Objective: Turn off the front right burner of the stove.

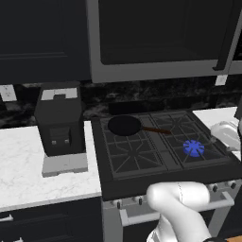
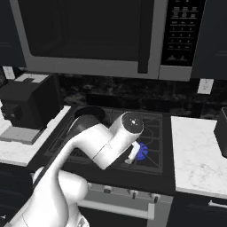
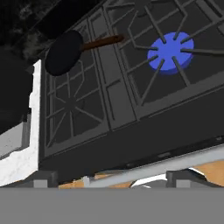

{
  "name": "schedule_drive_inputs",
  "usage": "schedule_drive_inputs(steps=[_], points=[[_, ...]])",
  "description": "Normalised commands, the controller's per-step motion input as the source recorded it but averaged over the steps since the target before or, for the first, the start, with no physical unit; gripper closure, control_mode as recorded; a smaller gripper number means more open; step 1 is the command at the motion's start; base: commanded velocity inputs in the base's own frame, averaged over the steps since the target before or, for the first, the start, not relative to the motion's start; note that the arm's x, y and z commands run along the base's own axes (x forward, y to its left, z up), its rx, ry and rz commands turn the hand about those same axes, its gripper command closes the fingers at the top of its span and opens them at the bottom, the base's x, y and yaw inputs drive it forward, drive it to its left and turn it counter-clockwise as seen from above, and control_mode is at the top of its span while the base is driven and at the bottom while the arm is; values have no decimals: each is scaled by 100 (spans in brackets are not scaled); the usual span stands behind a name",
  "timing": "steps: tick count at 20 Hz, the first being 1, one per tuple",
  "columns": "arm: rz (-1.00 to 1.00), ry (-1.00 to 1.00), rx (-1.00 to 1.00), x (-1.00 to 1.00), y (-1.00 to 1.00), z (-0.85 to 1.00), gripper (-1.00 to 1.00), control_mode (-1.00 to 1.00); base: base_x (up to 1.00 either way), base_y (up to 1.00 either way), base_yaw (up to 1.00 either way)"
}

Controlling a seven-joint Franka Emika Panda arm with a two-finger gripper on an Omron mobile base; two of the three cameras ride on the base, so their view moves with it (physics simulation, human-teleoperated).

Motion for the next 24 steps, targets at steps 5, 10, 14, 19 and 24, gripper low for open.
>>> schedule_drive_inputs(steps=[5,10,14,19,24], points=[[-16,-14,24,-84,-100,-83,-100,-100,0,0,0],[-8,-15,18,-52,-100,-95,-100,-100,0,0,0],[0,-12,1,-2,-70,-74,-100,-100,0,0,0],[7,-28,-7,7,-30,-53,-100,-100,0,0,0],[5,-31,-15,15,-23,-59,-100,-100,0,0,0]])
